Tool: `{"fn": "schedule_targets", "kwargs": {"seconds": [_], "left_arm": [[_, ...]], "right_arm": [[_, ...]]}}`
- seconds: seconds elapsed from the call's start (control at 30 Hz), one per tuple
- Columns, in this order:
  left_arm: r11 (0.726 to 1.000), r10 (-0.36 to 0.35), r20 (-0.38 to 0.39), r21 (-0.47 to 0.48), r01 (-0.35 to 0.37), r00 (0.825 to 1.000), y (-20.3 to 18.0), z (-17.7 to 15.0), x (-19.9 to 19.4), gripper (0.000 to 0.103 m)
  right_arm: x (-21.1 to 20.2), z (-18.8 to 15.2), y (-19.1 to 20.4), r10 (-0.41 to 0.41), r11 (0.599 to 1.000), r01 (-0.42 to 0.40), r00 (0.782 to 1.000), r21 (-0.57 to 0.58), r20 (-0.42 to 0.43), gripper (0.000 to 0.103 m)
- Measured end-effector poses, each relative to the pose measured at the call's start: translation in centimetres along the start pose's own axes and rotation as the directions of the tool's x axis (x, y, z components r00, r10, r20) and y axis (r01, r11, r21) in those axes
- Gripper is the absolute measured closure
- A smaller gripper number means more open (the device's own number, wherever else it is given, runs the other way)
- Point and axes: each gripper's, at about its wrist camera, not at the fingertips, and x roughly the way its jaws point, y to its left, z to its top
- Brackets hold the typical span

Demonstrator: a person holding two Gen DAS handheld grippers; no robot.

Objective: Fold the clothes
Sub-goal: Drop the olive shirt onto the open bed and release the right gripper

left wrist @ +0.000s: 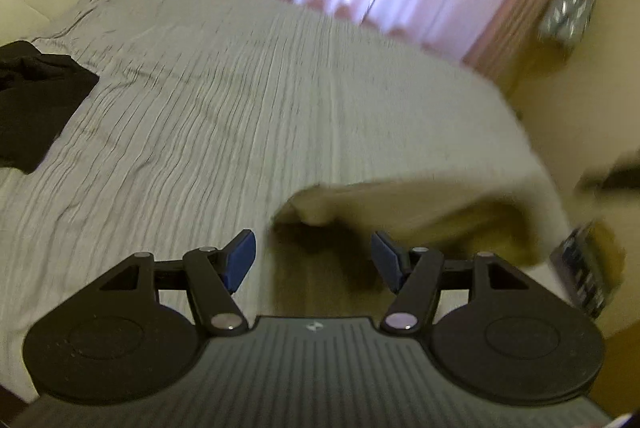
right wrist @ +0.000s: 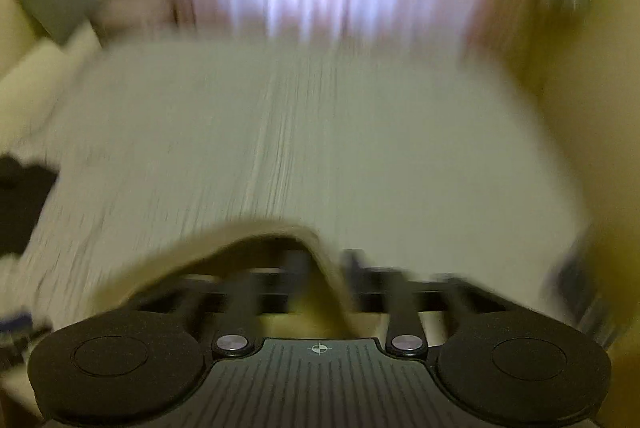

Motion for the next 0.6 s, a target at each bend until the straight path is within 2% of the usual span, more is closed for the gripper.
{"fn": "schedule_targets", "kwargs": {"seconds": [0.03, 0.1, 0.13, 0.2, 0.27, 0.4, 0.47, 0.6], "left_arm": [[1.000, 0.014, -0.014, 0.013, -0.014, 1.000, -0.2, -0.3, 0.2, 0.043], [0.999, 0.045, -0.034, 0.030, -0.044, 0.998, -0.5, -1.0, 0.4, 0.043], [0.998, 0.062, -0.038, 0.035, -0.061, 0.997, -0.6, -1.4, 0.5, 0.043], [0.994, 0.098, -0.044, 0.043, -0.096, 0.994, -1.2, -2.2, 0.7, 0.043], [0.991, 0.126, -0.054, 0.041, -0.124, 0.991, -2.1, -3.0, 0.9, 0.043], [0.985, 0.172, -0.082, 0.031, -0.170, 0.982, -4.8, -4.2, 1.5, 0.043], [0.981, 0.192, -0.097, 0.027, -0.190, 0.977, -6.7, -5.1, 1.7, 0.043], [0.975, 0.222, -0.104, 0.025, -0.220, 0.970, -11.0, -6.7, 1.8, 0.042]], "right_arm": [[2.8, -2.6, -0.7, 0.023, 0.999, -0.021, 0.998, 0.036, -0.065, 0.043], [5.9, -7.0, -1.5, 0.058, 0.994, -0.045, 0.990, 0.095, -0.129, 0.043], [6.6, -9.0, -1.8, 0.090, 0.990, -0.073, 0.985, 0.119, -0.145, 0.043], [6.8, -10.5, -2.0, 0.150, 0.984, -0.135, 0.980, 0.118, -0.132, 0.043], [6.2, -12.4, -2.9, 0.171, 0.984, -0.166, 0.982, 0.065, -0.080, 0.042], [4.2, -14.3, -2.2, 0.181, 0.978, -0.176, 0.983, -0.116, 0.034, 0.042], [4.2, -15.9, -2.5, 0.198, 0.961, -0.185, 0.979, -0.206, 0.045, 0.043], [4.2, -18.7, -4.7, 0.180, 0.936, -0.159, 0.983, -0.313, 0.039, 0.042]]}}
